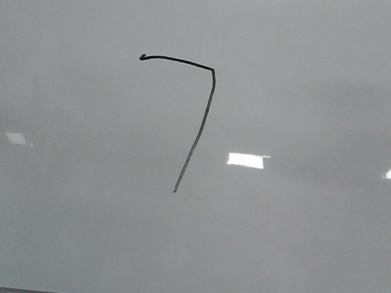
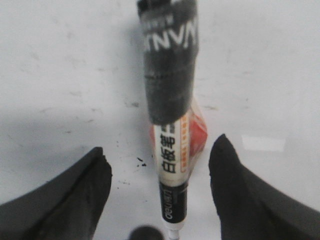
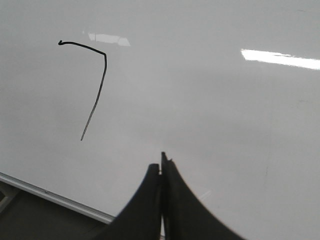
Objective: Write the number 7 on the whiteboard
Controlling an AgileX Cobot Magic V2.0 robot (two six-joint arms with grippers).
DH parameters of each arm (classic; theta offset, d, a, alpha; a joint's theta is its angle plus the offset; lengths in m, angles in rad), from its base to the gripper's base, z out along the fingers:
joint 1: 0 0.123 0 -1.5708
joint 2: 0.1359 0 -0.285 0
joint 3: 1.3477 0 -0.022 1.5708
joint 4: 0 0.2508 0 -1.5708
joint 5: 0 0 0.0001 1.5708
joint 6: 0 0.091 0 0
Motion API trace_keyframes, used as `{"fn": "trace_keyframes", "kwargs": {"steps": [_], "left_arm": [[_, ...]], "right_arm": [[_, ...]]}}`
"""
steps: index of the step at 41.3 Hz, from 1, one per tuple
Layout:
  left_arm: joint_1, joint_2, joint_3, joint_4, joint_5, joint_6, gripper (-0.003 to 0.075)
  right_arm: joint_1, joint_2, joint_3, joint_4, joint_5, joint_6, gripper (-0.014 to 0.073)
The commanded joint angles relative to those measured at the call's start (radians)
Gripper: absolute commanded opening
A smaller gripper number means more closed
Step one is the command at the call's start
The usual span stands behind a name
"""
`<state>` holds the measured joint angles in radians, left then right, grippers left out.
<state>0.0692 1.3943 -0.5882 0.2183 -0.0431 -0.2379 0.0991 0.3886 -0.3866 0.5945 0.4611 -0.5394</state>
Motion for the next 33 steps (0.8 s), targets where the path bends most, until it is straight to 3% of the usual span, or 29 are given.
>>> {"fn": "trace_keyframes", "kwargs": {"steps": [1, 16, 33], "left_arm": [[-0.001, -0.092, -0.028, 0.003, -0.035, -0.002, 0.0431], [-0.043, -0.468, -0.021, 0.026, 0.131, 0.005, 0.0406], [-0.186, -0.936, 0.088, 0.04, 0.248, 0.023, 0.0061]], "right_arm": [[-0.005, 0.003, -0.025, 0.025, -0.055, -0.004, -0.0069], [-0.005, 0.003, -0.025, 0.025, -0.064, -0.004, -0.0069], [-0.005, 0.003, -0.025, 0.025, -0.064, -0.004, -0.0069]]}}
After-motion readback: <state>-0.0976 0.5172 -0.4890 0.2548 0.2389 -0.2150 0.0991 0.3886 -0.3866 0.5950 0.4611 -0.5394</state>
